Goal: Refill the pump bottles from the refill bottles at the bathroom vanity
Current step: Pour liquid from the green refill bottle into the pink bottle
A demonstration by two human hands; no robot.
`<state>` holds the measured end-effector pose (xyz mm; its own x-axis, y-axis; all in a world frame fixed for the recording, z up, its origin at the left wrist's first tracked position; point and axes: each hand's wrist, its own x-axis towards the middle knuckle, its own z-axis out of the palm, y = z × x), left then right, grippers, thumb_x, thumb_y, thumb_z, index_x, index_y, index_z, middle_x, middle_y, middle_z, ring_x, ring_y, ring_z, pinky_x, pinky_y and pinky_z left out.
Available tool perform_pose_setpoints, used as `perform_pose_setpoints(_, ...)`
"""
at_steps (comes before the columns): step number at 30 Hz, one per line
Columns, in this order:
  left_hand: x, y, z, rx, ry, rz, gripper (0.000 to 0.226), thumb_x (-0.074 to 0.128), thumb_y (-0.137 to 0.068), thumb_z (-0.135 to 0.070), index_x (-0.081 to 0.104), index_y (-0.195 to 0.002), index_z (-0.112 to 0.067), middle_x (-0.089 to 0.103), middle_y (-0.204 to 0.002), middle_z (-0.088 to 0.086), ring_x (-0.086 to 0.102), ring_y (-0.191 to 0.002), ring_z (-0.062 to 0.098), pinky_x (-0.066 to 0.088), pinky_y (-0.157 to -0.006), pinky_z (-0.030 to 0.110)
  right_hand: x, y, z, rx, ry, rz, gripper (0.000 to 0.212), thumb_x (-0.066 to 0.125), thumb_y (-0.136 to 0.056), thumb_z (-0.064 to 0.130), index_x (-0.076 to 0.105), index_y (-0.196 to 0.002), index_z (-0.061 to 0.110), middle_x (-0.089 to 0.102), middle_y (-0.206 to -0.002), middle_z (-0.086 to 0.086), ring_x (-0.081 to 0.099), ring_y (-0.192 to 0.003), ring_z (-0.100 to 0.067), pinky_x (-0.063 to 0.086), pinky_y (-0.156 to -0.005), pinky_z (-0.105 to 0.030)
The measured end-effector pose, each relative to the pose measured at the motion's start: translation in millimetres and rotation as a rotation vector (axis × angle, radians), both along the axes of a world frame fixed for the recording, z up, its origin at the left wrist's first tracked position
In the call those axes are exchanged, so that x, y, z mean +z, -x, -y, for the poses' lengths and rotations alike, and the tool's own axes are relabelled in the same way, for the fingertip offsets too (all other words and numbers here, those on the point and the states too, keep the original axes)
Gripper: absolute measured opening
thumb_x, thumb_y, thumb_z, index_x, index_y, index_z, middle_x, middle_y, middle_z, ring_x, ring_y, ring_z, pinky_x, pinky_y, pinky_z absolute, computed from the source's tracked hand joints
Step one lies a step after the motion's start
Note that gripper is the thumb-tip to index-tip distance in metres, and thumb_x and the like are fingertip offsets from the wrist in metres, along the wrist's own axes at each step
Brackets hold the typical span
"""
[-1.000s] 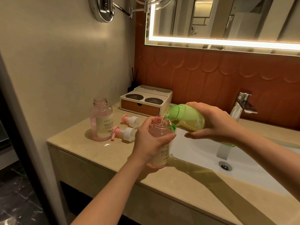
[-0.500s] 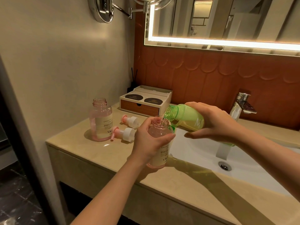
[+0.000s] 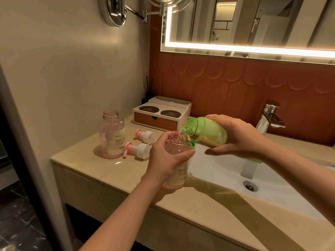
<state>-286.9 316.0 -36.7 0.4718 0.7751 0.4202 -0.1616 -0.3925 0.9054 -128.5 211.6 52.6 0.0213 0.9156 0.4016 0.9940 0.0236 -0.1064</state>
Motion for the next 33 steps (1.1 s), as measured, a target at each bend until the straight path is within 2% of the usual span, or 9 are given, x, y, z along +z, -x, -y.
perform_pose_setpoints(8, 0.3, 0.2, -0.3, -0.005, 0.001, -0.006, 0.043, 0.082, -0.068, -0.021, 0.056, -0.1, -0.032, 0.064, -0.101, -0.011, 0.06, -0.098, 0.01, 0.051, -0.083, 0.033, 1.6, -1.9, -1.0, 0.002, 0.019, 0.02, 0.077, 0.076, -0.068, 0.046, 0.041, -0.134, 0.029, 0.056, -0.115, 0.006, 0.051, -0.101, -0.009, 0.047, -0.077, -0.025)
perform_pose_setpoints(14, 0.7, 0.0, 0.2, -0.006, -0.002, 0.0, 0.041, 0.082, -0.067, -0.02, 0.056, -0.097, -0.032, 0.064, -0.097, -0.013, 0.06, -0.096, 0.008, 0.051, -0.082, 0.03, 2.1, -3.3, -1.0, 0.004, 0.023, 0.032, 0.079, 0.075, -0.067, 0.049, 0.04, -0.135, 0.03, 0.057, -0.114, 0.007, 0.052, -0.101, -0.009, 0.049, -0.077, -0.027)
perform_pose_setpoints(20, 1.0, -0.6, 0.0, 0.004, -0.001, -0.005, 0.042, 0.082, -0.067, -0.021, 0.056, -0.098, -0.031, 0.064, -0.098, -0.012, 0.06, -0.097, 0.009, 0.052, -0.084, 0.035, 2.6, -4.5, -2.4, -0.006, 0.032, 0.049, 0.08, 0.075, -0.067, 0.05, 0.039, -0.136, 0.03, 0.056, -0.114, 0.007, 0.051, -0.099, -0.009, 0.046, -0.074, -0.024)
perform_pose_setpoints(23, 0.6, -0.5, 0.1, 0.007, 0.002, -0.008, 0.043, 0.082, -0.067, -0.021, 0.056, -0.099, -0.03, 0.065, -0.099, -0.011, 0.06, -0.097, 0.009, 0.052, -0.085, 0.036, 3.0, -3.7, -2.3, -0.002, 0.03, 0.047, 0.08, 0.075, -0.067, 0.05, 0.039, -0.136, 0.029, 0.057, -0.114, 0.006, 0.052, -0.1, -0.01, 0.049, -0.077, -0.028)
perform_pose_setpoints(27, 0.7, -1.2, -0.1, 0.009, 0.003, -0.008, 0.045, 0.082, -0.067, -0.021, 0.057, -0.103, -0.028, 0.064, -0.1, -0.011, 0.06, -0.097, 0.009, 0.052, -0.084, 0.035, 2.6, -3.3, -1.3, -0.007, 0.031, 0.035, 0.08, 0.075, -0.067, 0.049, 0.039, -0.136, 0.029, 0.056, -0.115, 0.006, 0.052, -0.102, -0.01, 0.049, -0.078, -0.028)
perform_pose_setpoints(33, 0.0, -0.6, -1.1, 0.006, -0.01, -0.006, 0.042, 0.082, -0.067, -0.02, 0.056, -0.098, -0.032, 0.064, -0.099, -0.011, 0.061, -0.097, 0.009, 0.052, -0.083, 0.032, 3.0, -2.2, -1.3, -0.008, 0.033, 0.042, 0.081, 0.075, -0.067, 0.05, 0.039, -0.136, 0.028, 0.057, -0.117, 0.005, 0.053, -0.103, -0.011, 0.05, -0.08, -0.031)
